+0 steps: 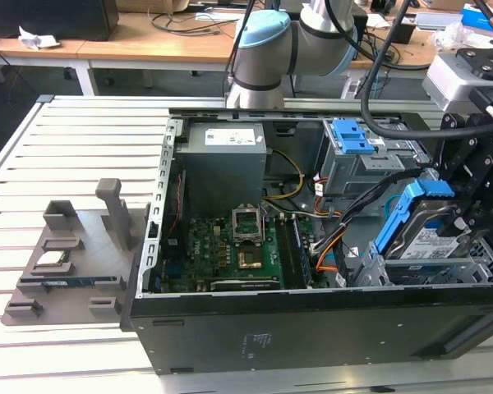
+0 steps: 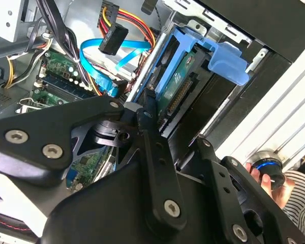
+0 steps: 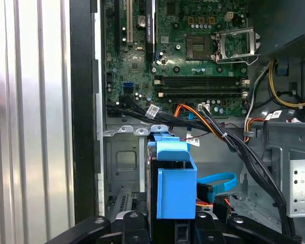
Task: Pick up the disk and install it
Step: 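Insert the disk into the insertion slot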
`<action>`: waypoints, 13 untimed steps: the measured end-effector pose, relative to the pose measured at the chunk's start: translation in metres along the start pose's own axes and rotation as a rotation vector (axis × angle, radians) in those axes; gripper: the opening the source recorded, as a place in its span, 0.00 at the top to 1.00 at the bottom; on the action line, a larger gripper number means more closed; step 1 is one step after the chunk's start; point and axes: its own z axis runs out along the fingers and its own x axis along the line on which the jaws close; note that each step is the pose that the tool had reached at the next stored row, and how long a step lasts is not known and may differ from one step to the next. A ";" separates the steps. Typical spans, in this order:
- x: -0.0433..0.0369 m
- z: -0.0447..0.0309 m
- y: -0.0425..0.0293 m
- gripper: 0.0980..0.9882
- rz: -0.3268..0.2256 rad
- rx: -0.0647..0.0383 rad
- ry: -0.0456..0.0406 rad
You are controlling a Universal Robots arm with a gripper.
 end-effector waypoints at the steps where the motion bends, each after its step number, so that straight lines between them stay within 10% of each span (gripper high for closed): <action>1: 0.0000 0.0000 0.0000 0.71 0.000 0.000 -0.0001; 8: 0.0000 0.0000 0.0000 0.64 0.000 0.000 0.0002; 13: 0.0000 0.0000 0.0000 0.99 0.000 0.000 0.0006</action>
